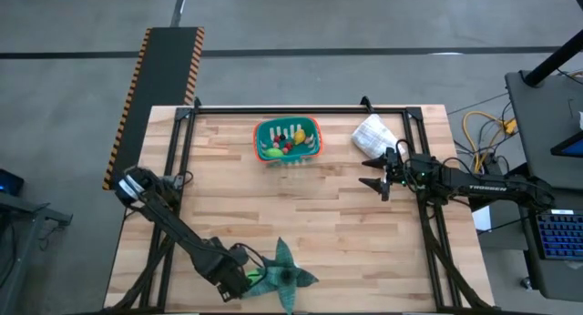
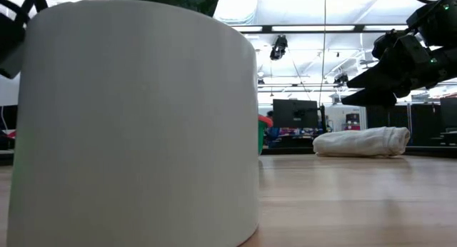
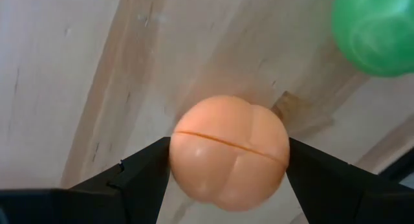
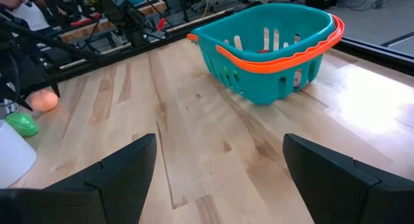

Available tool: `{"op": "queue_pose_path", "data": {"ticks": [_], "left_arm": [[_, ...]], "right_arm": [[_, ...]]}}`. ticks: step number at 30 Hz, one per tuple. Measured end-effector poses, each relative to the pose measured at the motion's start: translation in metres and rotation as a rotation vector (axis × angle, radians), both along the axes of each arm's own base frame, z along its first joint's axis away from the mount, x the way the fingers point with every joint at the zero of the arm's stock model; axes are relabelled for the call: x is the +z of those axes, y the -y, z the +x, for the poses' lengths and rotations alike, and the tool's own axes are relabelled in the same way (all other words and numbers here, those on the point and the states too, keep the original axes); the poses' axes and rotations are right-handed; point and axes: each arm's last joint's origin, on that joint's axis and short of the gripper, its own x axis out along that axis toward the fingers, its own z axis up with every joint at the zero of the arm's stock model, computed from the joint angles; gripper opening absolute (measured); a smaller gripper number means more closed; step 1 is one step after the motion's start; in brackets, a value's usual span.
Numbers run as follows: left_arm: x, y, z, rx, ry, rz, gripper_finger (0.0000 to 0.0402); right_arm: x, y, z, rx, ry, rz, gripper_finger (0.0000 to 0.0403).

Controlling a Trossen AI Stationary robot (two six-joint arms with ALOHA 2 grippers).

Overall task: Pick and placing Produce into tupperware
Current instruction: Put the peach toy in the bin

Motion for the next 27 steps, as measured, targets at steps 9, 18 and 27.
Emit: {"op": "queue_pose_path", "data": {"ticks": [9,18,27], "left_arm": [[-0.0022,0.0004,0.0005,-0.009,-0.003,0.003,0.0275],[-0.0012,-0.0002,0.0,-0.054,0.003,0.001,0.0226],[0.0057,-0.0046,-0.007,-0.079,-0.057,-0.004,0.0226]], "right_arm": [[0.0,0.0,0.0,0.0,0.0,0.0,0.0327],[0.0,0.0,0.0,-0.001,0.001,0.007,0.0327],[0.0,-0.0001,0.0,0.0,0.002,0.008,0.0327]]}}
